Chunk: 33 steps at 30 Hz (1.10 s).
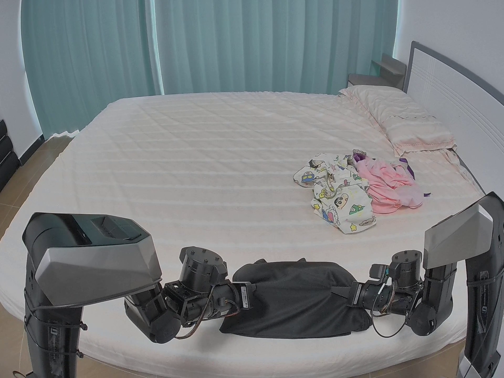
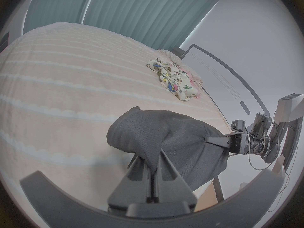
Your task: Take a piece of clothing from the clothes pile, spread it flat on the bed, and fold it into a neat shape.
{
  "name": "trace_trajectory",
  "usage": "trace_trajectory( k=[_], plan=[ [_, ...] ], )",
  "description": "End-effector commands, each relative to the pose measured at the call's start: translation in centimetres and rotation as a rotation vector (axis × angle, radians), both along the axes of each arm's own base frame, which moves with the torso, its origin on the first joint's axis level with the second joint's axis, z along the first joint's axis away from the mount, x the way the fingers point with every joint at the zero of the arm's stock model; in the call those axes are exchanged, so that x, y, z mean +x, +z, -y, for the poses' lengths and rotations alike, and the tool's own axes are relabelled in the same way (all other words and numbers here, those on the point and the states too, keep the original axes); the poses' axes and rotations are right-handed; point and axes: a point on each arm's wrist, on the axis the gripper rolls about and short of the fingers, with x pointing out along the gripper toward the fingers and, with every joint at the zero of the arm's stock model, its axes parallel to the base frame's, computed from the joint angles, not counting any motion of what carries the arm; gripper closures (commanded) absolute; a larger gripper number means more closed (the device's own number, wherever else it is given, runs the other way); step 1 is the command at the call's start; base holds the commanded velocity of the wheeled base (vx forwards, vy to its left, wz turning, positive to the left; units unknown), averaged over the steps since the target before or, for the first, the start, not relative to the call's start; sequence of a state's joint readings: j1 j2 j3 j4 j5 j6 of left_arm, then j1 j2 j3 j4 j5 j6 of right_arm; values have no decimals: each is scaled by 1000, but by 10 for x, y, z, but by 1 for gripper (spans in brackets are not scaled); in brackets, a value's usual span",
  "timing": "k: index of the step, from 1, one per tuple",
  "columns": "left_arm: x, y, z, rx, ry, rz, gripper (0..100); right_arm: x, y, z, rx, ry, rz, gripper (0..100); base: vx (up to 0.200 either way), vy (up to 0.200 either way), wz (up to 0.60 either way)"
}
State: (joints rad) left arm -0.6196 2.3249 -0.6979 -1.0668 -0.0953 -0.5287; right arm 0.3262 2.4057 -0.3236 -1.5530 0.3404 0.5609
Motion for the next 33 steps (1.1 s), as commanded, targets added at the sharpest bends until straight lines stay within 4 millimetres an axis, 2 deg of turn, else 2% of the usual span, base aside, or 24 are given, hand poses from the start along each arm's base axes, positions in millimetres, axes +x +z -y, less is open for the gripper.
trace_trajectory(
  k=[1,9,20,21,22,23,29,33],
  plan=[
    [0,-1,0,0,0,-1,100,0,1,0,4,-1,10,100,0,-200,0],
    [-2,-3,-1,5,1,-13,100,0,0,0,0,0,7,100,0,-200,0],
    [-5,-10,-4,8,14,-44,100,0,-3,0,-6,0,-1,100,0,0,0],
    [-5,-10,-4,4,17,-45,100,-1,-4,1,-9,2,-4,0,0,0,0],
    [-5,-10,-4,2,19,-47,100,-2,-4,1,-10,3,-11,0,0,0,0],
    [-5,-10,-4,1,20,-50,0,-3,-5,1,-11,3,-17,0,0,0,0],
    [-4,-12,-10,7,34,-61,0,-7,-9,3,-22,5,-36,0,0,0,0],
    [3,-13,-17,5,63,-58,0,4,-2,19,-12,-59,-2,0,0,0,0]
  ],
)
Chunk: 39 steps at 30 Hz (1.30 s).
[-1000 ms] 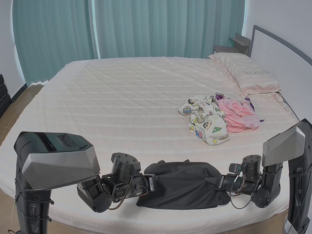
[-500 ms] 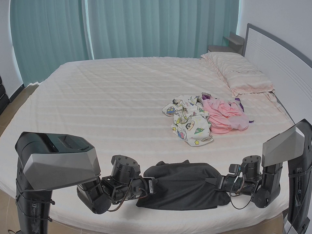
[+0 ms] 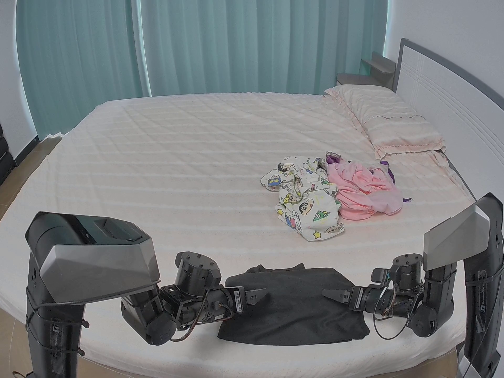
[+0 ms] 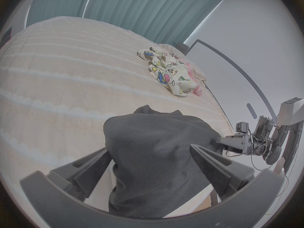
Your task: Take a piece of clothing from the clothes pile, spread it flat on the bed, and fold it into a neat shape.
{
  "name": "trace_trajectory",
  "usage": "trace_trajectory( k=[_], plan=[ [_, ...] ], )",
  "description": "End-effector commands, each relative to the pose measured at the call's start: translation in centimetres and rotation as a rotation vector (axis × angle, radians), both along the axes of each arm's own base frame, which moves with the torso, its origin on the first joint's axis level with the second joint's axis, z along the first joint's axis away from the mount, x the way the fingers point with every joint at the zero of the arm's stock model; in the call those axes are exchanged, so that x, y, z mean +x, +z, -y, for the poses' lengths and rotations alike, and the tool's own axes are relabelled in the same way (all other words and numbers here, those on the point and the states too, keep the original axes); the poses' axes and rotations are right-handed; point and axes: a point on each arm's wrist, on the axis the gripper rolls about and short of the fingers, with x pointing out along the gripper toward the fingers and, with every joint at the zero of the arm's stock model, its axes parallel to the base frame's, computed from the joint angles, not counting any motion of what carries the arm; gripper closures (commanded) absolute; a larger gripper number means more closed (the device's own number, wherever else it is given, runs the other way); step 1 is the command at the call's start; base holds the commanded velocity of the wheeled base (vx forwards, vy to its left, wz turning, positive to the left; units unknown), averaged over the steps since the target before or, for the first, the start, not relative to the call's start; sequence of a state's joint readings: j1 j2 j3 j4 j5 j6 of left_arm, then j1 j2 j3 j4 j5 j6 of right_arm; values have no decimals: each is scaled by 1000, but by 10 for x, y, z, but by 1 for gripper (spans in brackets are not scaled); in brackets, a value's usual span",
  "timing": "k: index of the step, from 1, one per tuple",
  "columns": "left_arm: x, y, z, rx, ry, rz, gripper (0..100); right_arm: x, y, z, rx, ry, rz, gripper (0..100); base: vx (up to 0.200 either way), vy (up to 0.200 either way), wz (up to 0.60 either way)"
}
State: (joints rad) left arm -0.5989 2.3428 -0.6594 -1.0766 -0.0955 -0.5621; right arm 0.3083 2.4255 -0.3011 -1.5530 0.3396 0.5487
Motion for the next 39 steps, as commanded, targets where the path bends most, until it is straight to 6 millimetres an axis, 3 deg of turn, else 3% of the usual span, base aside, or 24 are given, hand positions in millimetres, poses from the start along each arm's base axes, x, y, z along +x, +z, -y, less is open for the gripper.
trace_trajectory(
  k=[1,6,13,22,23,27,38,39],
  plan=[
    [9,-1,-10,-3,37,3,0,12,8,17,17,-65,48,0,0,0,0],
    [21,-13,-19,5,78,-14,0,24,2,32,28,-121,47,0,0,0,0],
    [22,-19,-18,9,81,-27,0,31,-9,32,36,-128,31,0,0,0,0],
    [36,-21,-8,-45,111,-21,0,36,-7,21,121,-152,0,0,0,0,0],
    [36,-21,-8,-45,111,-21,100,36,-7,21,121,-152,0,0,0,0,0],
    [40,-22,-9,-34,154,1,100,36,-14,10,118,-124,-14,0,0,0,0],
    [44,-18,-9,-29,189,33,100,64,-17,2,144,-170,-14,0,0,0,0],
    [44,-18,-9,-29,189,33,100,66,-17,1,142,-170,-18,100,0,0,0]
  ],
)
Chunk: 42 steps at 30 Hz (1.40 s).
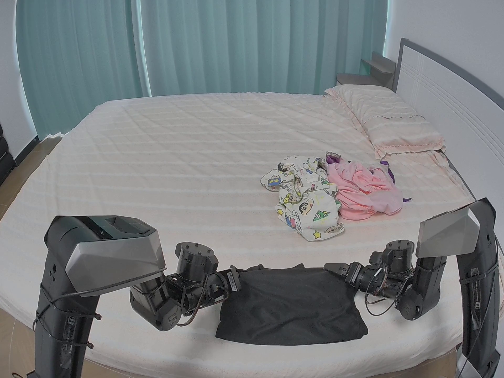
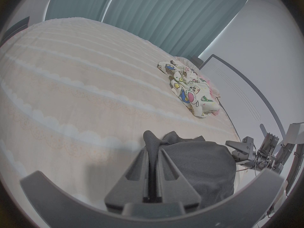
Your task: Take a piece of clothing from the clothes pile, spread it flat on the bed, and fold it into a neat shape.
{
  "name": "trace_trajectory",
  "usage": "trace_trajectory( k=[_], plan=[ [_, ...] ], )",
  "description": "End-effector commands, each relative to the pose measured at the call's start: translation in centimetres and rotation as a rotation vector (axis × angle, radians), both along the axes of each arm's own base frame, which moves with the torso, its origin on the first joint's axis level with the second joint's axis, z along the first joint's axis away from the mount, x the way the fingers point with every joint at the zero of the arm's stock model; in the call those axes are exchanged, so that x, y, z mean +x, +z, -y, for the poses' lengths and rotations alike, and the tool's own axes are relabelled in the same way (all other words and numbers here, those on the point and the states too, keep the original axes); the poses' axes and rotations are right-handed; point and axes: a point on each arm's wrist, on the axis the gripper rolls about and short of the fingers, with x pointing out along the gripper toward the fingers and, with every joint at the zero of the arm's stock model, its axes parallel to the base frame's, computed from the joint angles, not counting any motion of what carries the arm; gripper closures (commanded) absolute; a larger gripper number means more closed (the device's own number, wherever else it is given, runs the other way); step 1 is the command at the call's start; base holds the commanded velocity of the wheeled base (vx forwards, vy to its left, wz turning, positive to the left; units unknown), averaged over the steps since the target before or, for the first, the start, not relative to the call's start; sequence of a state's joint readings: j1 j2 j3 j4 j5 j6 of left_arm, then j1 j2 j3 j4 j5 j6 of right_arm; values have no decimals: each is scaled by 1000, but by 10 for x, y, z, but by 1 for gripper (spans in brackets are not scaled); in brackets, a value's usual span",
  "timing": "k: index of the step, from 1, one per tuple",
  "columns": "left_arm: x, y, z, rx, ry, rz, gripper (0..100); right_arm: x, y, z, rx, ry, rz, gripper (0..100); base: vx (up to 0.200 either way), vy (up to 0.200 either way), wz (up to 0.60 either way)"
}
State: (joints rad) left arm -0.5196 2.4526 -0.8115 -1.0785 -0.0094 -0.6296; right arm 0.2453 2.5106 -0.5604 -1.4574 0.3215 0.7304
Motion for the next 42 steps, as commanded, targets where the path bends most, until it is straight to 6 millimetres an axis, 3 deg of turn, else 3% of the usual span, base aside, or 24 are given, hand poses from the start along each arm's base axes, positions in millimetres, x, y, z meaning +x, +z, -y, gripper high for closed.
trace_trajectory(
  k=[1,25,26,27,39,40,42],
  plan=[
    [0,0,0,0,2,5,100,12,-2,-4,1,-7,0,100,0,0,0],
    [4,-6,-4,1,57,48,100,20,-1,-4,-18,-106,111,100,0,0,0],
    [4,-7,-4,2,57,46,0,20,-1,-4,-19,-107,111,100,0,0,0],
    [3,-7,-5,0,57,46,0,20,-1,-3,-20,-107,110,0,0,0,0],
    [5,3,-23,-3,95,46,0,4,6,4,-25,-113,99,0,0,0,0],
    [-8,15,-30,-9,75,33,0,-1,11,9,-27,-119,92,0,0,0,0],
    [-20,20,-34,-29,35,21,0,-3,15,13,-26,-124,90,0,0,0,0]
  ],
)
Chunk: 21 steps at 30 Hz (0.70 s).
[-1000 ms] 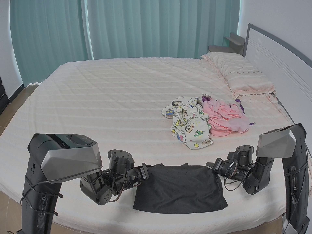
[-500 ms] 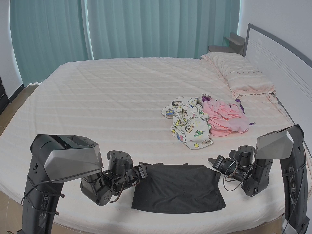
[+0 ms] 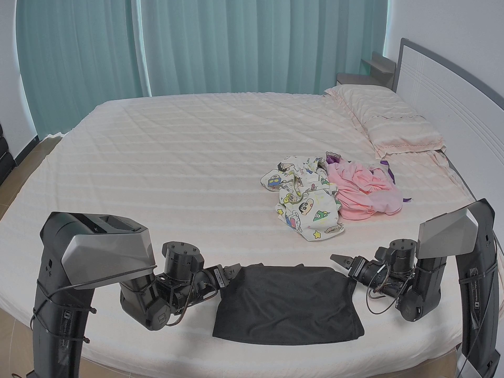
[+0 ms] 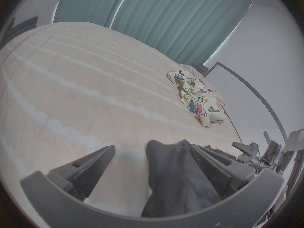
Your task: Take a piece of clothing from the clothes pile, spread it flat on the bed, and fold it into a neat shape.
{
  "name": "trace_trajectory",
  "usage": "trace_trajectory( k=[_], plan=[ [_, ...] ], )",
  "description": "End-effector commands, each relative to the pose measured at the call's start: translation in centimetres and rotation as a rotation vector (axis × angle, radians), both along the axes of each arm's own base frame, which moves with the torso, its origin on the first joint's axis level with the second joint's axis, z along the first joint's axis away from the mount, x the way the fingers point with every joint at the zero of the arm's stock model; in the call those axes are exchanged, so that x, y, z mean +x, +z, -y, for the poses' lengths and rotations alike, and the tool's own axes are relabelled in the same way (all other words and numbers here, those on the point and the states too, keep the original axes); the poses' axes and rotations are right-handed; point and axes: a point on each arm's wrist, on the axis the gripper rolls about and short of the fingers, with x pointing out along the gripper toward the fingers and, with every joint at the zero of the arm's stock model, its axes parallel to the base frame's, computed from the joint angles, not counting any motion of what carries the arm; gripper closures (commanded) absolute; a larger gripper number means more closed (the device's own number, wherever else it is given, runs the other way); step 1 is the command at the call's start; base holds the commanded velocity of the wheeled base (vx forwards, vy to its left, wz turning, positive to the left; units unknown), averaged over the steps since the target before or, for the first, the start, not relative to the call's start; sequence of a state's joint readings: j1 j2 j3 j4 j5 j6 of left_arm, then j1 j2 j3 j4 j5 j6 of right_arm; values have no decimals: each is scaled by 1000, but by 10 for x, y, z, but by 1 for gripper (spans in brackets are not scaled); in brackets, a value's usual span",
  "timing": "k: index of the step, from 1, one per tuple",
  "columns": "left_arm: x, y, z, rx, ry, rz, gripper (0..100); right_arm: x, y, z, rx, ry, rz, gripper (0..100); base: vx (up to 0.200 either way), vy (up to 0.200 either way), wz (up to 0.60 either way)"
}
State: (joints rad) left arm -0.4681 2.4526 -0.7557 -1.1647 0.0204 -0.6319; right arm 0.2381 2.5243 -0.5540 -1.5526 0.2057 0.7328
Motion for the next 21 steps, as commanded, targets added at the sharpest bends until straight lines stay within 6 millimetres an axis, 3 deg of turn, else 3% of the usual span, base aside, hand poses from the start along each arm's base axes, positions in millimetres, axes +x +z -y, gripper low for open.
trace_trajectory(
  k=[1,7,12,21],
  plan=[
    [-27,22,-15,-35,-59,-14,0,-8,14,10,5,-11,8,0,0,0,0],
    [-57,19,-27,-45,-89,-40,0,-18,14,12,-8,3,-20,0,0,0,0],
    [-73,17,-26,-93,-94,-92,0,-19,14,10,-11,14,-23,0,0,0,0],
    [-81,8,-20,-99,-134,-130,0,-29,13,12,-61,42,-32,0,-200,0,0]
  ],
)
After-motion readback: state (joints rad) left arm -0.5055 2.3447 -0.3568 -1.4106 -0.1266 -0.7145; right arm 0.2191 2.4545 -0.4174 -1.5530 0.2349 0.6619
